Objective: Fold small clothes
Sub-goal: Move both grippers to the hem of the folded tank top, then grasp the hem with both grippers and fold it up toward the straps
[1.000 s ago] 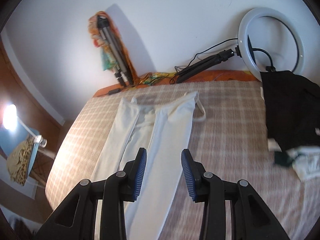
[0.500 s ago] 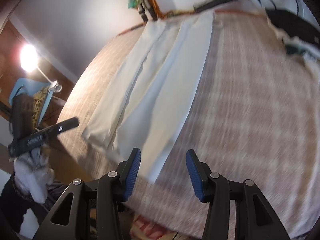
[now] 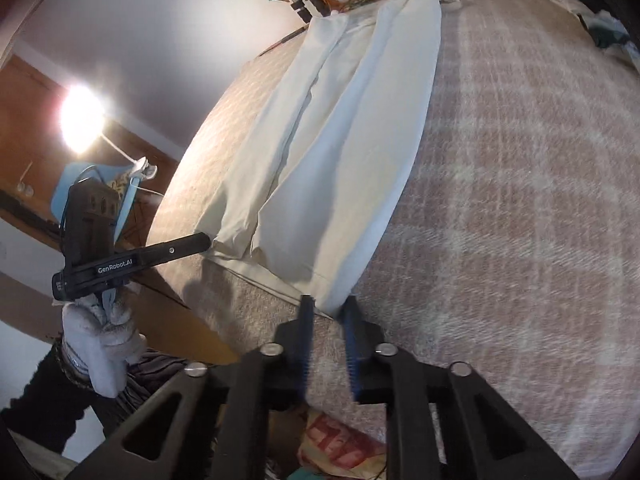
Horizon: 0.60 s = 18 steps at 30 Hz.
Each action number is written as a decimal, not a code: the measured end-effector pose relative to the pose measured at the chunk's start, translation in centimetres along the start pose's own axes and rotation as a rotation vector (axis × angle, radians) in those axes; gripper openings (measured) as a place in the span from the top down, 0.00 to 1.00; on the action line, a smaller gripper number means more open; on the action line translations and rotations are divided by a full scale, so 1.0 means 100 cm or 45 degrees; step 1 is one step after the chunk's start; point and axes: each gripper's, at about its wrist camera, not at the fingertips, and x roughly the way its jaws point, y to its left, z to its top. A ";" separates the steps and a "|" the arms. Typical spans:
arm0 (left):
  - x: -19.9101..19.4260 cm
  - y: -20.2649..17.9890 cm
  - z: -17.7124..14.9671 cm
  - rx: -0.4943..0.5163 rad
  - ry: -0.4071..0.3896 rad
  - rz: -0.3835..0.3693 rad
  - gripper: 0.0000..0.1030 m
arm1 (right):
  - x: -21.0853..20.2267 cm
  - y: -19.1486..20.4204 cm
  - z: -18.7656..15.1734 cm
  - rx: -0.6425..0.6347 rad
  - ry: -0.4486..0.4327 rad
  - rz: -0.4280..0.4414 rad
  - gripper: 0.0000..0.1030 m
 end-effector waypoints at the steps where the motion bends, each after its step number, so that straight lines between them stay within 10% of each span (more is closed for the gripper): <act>1: -0.002 0.000 0.000 0.004 -0.010 0.000 0.96 | 0.000 -0.002 0.000 0.010 -0.002 0.004 0.98; 18: -0.017 0.003 0.003 -0.025 -0.071 -0.072 0.97 | -0.017 -0.026 -0.003 0.167 -0.049 0.180 0.99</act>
